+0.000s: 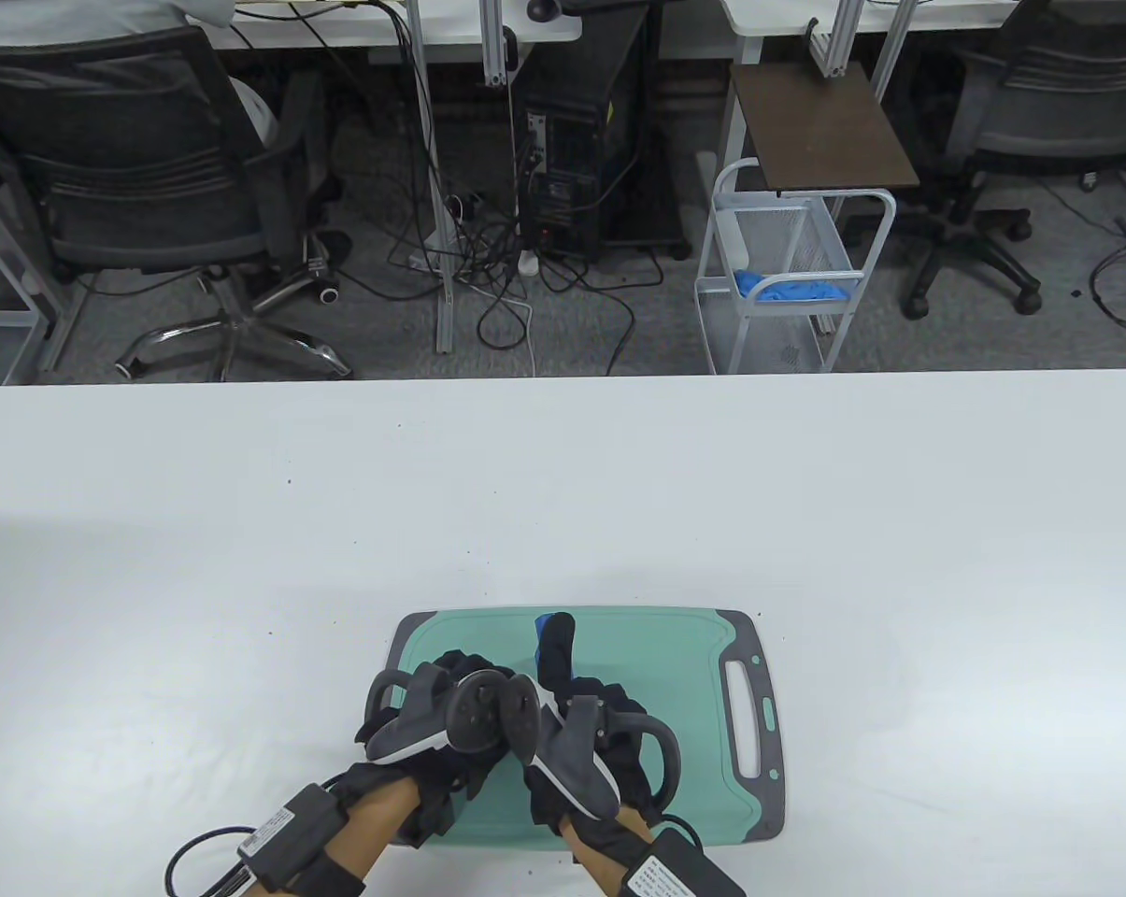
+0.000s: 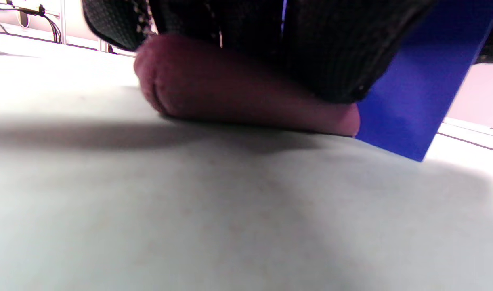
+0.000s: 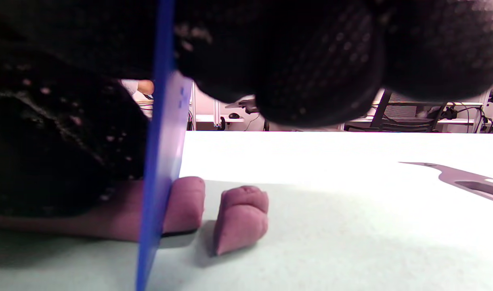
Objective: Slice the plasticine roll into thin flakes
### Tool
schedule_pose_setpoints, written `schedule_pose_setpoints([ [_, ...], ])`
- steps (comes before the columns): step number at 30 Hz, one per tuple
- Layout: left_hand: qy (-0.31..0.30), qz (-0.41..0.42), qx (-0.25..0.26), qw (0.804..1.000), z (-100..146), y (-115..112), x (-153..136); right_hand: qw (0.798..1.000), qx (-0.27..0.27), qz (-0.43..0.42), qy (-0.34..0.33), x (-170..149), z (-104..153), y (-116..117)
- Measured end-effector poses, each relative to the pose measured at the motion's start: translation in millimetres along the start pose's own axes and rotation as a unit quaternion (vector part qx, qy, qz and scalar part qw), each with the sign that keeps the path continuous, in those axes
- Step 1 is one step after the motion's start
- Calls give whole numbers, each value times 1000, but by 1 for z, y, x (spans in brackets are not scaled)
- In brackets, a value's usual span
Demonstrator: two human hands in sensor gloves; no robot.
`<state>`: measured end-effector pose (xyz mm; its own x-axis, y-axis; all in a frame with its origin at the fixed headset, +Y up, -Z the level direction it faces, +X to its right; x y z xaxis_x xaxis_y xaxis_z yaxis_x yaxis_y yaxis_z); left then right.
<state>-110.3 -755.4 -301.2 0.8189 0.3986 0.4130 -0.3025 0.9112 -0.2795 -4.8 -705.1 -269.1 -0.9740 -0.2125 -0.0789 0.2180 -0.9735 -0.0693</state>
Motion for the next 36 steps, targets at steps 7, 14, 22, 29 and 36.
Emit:
schedule_pose_setpoints([
  [7, 10, 29, -26, 999, 1, 1, -4, 1000, -4, 9, -7, 0, 11, -8],
  [14, 5, 9, -2, 1000, 3, 2, -2, 1000, -5, 1, -7, -4, 13, -12],
  [22, 7, 7, 2, 1000, 4, 2, -3, 1000, -8, -16, 3, -12, 17, -22],
  [29, 15, 7, 10, 1000, 4, 4, -6, 1000, -10, -28, -4, -13, 22, -30],
  [36, 16, 0, 20, 1000, 4, 6, -7, 999, -1, -34, -11, -11, 23, -28],
])
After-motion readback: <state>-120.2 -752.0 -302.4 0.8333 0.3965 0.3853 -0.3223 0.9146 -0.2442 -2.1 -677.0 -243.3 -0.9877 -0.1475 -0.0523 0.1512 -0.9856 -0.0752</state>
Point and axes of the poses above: the tracker on the back of each hand, its own x axis roughly to the thumb side, its own z axis roughly from the fingertips to the wrist, y = z × x, the point moved 4 cm from there along -z, roughly from the wrist to the fingertips, and after that the axes turned 14 degrees about z, right-handed, at the moved point
